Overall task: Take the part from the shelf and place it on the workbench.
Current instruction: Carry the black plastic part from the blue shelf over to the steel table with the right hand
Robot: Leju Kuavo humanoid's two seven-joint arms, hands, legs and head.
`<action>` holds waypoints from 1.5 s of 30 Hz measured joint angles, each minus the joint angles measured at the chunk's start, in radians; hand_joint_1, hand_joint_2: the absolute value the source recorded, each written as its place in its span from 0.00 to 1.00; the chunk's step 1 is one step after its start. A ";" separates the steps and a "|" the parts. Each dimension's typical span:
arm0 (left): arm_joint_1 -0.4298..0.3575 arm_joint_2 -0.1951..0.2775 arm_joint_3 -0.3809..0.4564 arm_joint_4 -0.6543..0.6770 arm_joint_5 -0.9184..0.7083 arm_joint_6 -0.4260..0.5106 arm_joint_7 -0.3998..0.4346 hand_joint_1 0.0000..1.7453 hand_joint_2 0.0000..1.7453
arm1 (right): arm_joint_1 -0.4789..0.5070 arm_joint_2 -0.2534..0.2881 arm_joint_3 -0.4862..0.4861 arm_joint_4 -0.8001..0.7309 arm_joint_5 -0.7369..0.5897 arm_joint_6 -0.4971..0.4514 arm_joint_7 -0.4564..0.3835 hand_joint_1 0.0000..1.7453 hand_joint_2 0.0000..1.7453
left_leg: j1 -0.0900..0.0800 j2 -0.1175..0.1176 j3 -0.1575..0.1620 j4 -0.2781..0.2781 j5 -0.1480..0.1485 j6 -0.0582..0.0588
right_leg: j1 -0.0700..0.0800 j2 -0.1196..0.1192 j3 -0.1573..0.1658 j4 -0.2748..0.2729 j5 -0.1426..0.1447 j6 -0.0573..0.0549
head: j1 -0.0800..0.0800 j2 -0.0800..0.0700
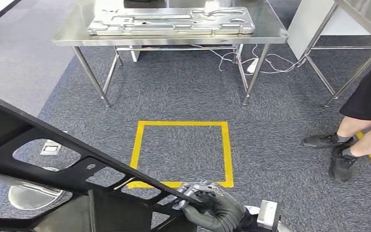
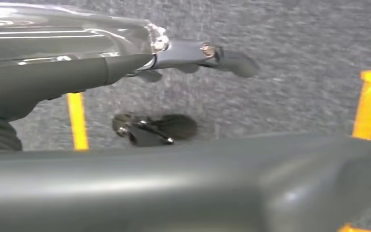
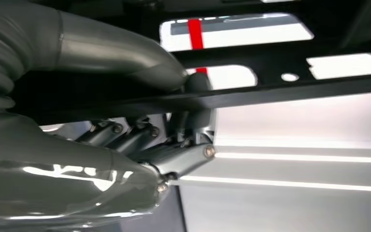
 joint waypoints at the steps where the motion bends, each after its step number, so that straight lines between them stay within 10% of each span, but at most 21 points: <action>1: 0.001 0.000 0.000 0.000 0.000 0.000 0.000 0.00 1.00 | 0.000 0.000 0.000 -0.002 -0.001 0.000 0.000 1.00 1.00 | 0.001 -0.002 0.004 -0.009 0.000 0.003 | 0.000 0.004 0.001 0.000 -0.003 0.006 | 0.000 0.000; 6: -0.001 -0.001 0.000 0.000 0.000 -0.003 -0.001 0.00 1.00 | 0.000 0.000 -0.002 -0.006 -0.001 -0.001 -0.002 1.00 1.00 | -0.003 -0.010 0.024 -0.021 -0.004 0.000 | 0.006 0.033 0.015 -0.022 0.011 -0.036 | 0.001 0.000; 17: -0.005 -0.001 0.000 0.000 0.000 -0.004 -0.001 0.00 1.00 | 0.001 0.002 -0.003 -0.007 -0.001 -0.002 -0.002 1.00 1.00 | -0.005 -0.011 0.026 -0.019 -0.009 0.007 | 0.005 0.033 0.024 -0.037 0.017 -0.005 | 0.000 0.000; 36: -0.006 -0.001 0.000 0.000 0.001 -0.004 -0.002 0.00 1.00 | 0.001 0.003 -0.003 -0.007 -0.001 -0.001 -0.002 1.00 1.00 | -0.002 -0.011 0.027 -0.019 -0.010 0.008 | 0.007 0.033 0.024 -0.036 0.016 0.000 | 0.000 0.000; 45: -0.007 -0.001 0.000 0.000 0.003 -0.006 -0.003 0.00 1.00 | 0.001 0.008 -0.003 -0.008 -0.002 -0.001 -0.002 1.00 1.00 | -0.013 -0.012 0.027 -0.022 -0.006 0.023 | -0.005 0.032 0.025 -0.042 0.021 0.019 | 0.000 0.000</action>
